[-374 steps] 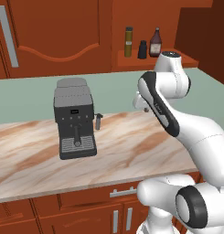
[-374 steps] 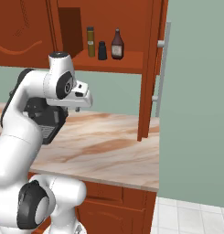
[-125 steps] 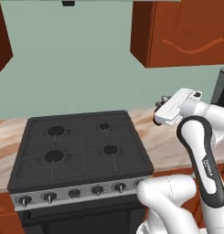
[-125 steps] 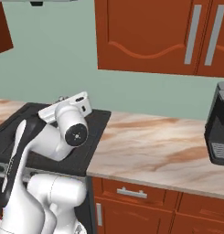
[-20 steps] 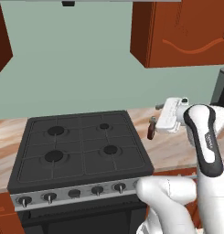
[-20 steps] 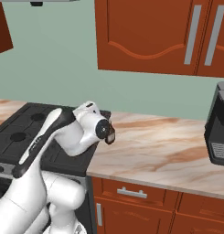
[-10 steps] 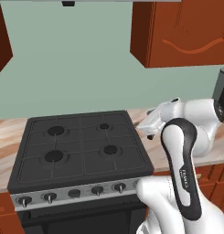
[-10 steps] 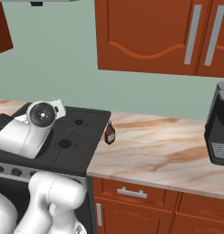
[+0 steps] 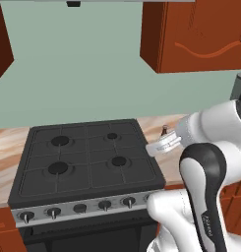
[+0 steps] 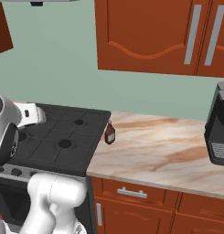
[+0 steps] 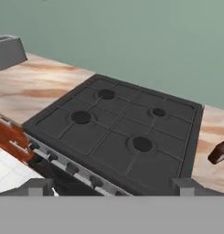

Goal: Collect the turmeric, ketchup, and shaker from the cabinet and place them next to the stove.

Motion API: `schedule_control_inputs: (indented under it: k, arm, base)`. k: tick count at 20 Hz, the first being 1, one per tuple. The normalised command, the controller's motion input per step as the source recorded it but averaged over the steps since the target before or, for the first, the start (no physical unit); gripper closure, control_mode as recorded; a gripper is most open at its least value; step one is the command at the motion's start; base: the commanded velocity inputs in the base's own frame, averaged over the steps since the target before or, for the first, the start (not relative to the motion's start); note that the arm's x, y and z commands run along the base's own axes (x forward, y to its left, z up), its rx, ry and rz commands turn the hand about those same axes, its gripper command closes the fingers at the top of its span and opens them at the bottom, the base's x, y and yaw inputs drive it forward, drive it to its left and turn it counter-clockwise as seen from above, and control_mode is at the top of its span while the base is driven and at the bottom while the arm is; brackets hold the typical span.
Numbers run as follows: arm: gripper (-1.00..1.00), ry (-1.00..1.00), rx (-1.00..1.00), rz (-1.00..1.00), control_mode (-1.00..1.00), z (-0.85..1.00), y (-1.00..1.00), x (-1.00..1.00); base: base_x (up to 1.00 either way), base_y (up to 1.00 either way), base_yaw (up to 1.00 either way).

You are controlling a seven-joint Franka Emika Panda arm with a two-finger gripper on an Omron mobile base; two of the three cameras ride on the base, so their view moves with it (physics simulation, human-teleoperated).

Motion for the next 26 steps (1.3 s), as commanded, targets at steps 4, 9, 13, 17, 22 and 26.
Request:
schedule_control_inputs:
  k: [4, 9, 13, 17, 22, 26]
  arm:
    - [-1.00, 0.03, 0.00, 0.00, 1.00, -0.09, 0.00, -0.14]
    - [-1.00, 0.00, 0.00, 0.00, 1.00, 0.00, 0.00, 0.00]
    - [-1.00, 0.00, 0.00, 0.00, 1.00, 0.00, 0.00, 0.00]
    - [-1.00, 0.00, 0.00, 0.00, 1.00, 0.00, 0.00, 0.00]
    - [-1.00, 0.00, 0.00, 0.00, 1.00, 0.00, 0.00, 0.00]
    - [-1.00, 0.00, 0.00, 0.00, 1.00, 0.00, 0.00, 0.00]
  base:
    - [-0.40, -0.06, -0.01]
    - [-0.38, -0.76, -0.12]
    - [0.02, -0.93, -0.19]
    - [0.20, -0.97, -0.17]
    - [0.25, -0.89, -0.17]
    - [0.52, -0.68, -0.15]
